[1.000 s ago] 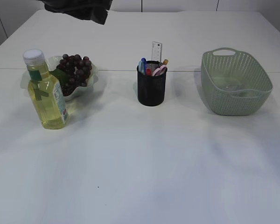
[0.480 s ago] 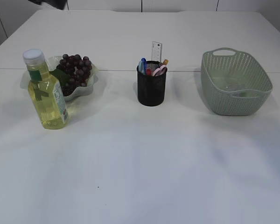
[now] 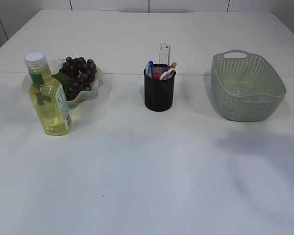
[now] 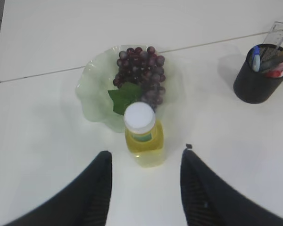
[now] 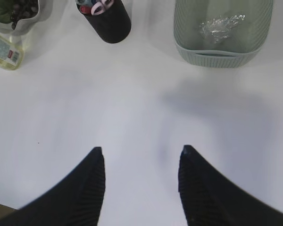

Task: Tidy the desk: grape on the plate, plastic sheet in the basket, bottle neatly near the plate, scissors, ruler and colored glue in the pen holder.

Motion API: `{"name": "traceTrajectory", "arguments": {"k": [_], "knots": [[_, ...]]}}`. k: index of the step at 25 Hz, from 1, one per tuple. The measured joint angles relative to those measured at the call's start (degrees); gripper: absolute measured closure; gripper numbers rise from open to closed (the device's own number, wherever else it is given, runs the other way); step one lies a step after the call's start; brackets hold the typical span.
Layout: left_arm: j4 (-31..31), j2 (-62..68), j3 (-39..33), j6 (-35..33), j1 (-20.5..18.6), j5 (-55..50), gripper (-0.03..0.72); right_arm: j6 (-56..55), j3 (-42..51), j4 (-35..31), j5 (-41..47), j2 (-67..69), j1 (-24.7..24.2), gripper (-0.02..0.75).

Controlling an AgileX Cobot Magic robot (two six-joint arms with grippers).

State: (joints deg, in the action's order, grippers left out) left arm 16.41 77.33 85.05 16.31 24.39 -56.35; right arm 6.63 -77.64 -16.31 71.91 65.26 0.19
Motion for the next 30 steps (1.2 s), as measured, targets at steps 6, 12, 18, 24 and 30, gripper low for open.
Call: {"name": "traceTrajectory", "arguments": {"k": [6,12,18,24,30], "knots": [[-1.48,-11.60,-11.40,0.18,0.00,0.70,0.340,0.76,0.76,0.00,0.00,-2.23,0.00,0.333],[-4.19,-23.23,-22.01,-0.69,0.00,1.77,0.388,1.09,6.80,0.00,0.00,-7.73,0.00,0.333],[-10.46,-33.29,-30.55,-5.91,0.00,1.82,0.405,2.69,15.12,0.00,0.00,-17.10,0.00,0.333],[-13.70,-42.10,-37.46,-11.05,0.00,1.52,0.408,5.89,20.50,0.00,0.00,-27.94,0.00,0.333],[-14.27,-51.95,-42.78,-15.74,0.00,0.12,0.408,6.58,25.88,0.00,-0.70,-39.48,0.00,0.333]]}}
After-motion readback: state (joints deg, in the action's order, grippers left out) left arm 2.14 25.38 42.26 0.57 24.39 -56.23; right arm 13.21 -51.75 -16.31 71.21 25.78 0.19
